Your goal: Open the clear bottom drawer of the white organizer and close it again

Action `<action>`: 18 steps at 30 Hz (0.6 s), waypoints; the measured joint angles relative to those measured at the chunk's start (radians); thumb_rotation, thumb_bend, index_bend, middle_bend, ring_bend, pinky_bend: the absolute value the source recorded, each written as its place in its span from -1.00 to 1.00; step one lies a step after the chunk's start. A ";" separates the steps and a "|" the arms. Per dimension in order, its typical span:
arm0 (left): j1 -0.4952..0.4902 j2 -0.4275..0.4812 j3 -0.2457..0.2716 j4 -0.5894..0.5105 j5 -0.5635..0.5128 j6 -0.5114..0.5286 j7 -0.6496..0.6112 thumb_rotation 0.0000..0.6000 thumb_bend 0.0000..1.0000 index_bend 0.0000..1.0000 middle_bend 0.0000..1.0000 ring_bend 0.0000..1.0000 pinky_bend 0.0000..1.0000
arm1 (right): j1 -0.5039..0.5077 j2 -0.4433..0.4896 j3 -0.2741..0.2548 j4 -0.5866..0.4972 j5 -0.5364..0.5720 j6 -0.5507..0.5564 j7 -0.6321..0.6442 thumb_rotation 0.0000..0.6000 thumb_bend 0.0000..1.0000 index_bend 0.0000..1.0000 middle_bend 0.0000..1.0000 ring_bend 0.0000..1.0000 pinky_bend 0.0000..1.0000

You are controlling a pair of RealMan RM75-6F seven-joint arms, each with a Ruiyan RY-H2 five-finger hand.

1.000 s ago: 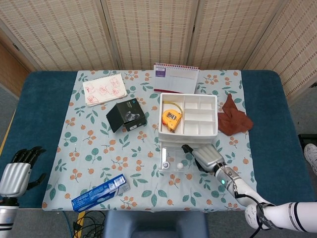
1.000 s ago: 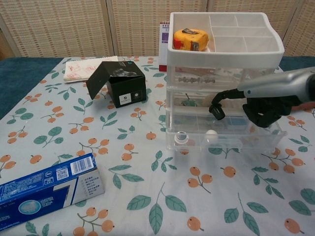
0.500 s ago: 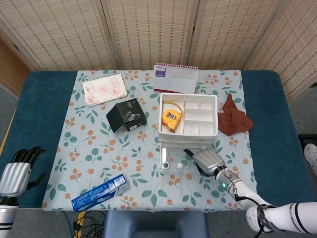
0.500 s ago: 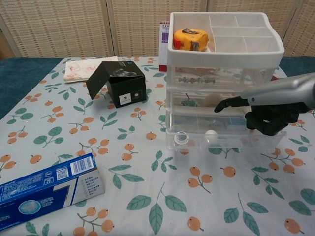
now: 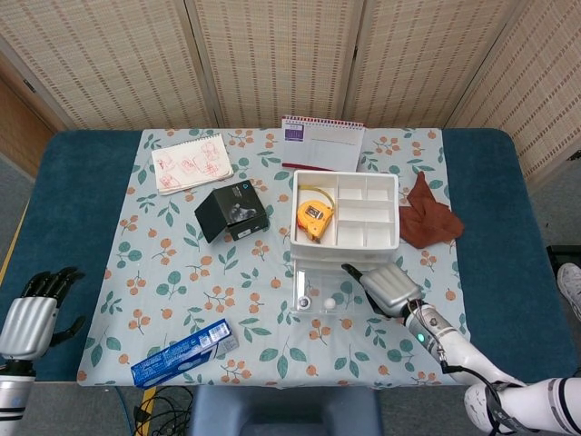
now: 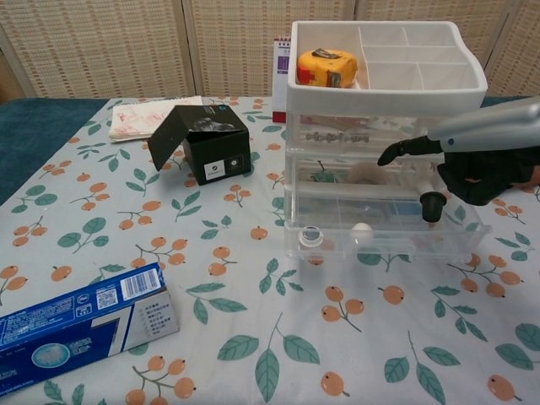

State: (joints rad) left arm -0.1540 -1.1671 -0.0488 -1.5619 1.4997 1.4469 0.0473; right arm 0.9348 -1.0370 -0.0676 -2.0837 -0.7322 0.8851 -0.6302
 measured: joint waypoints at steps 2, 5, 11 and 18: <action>0.001 -0.001 0.001 0.002 -0.001 -0.001 -0.001 1.00 -0.51 -0.57 -0.62 -0.58 -0.70 | 0.017 0.004 -0.007 0.000 0.042 -0.001 -0.024 1.00 -0.03 -0.71 0.83 1.00 1.00; 0.002 -0.003 0.002 0.005 -0.002 -0.001 -0.005 1.00 -0.51 -0.57 -0.62 -0.58 -0.70 | 0.045 0.006 -0.018 0.001 0.103 -0.002 -0.058 1.00 0.06 -0.66 0.83 1.00 1.00; 0.001 -0.005 0.002 0.010 -0.002 -0.004 -0.008 1.00 -0.51 -0.57 -0.62 -0.58 -0.70 | 0.083 -0.004 -0.040 0.011 0.165 0.011 -0.104 1.00 0.17 -0.66 0.83 1.00 1.00; -0.001 -0.011 0.003 0.019 -0.006 -0.011 -0.013 1.00 -0.51 -0.57 -0.62 -0.58 -0.70 | 0.099 -0.009 -0.064 0.006 0.195 0.040 -0.141 1.00 0.19 -0.66 0.83 1.00 1.00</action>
State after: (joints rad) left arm -0.1548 -1.1779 -0.0455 -1.5432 1.4937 1.4359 0.0348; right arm 1.0342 -1.0463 -0.1317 -2.0773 -0.5367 0.9252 -0.7709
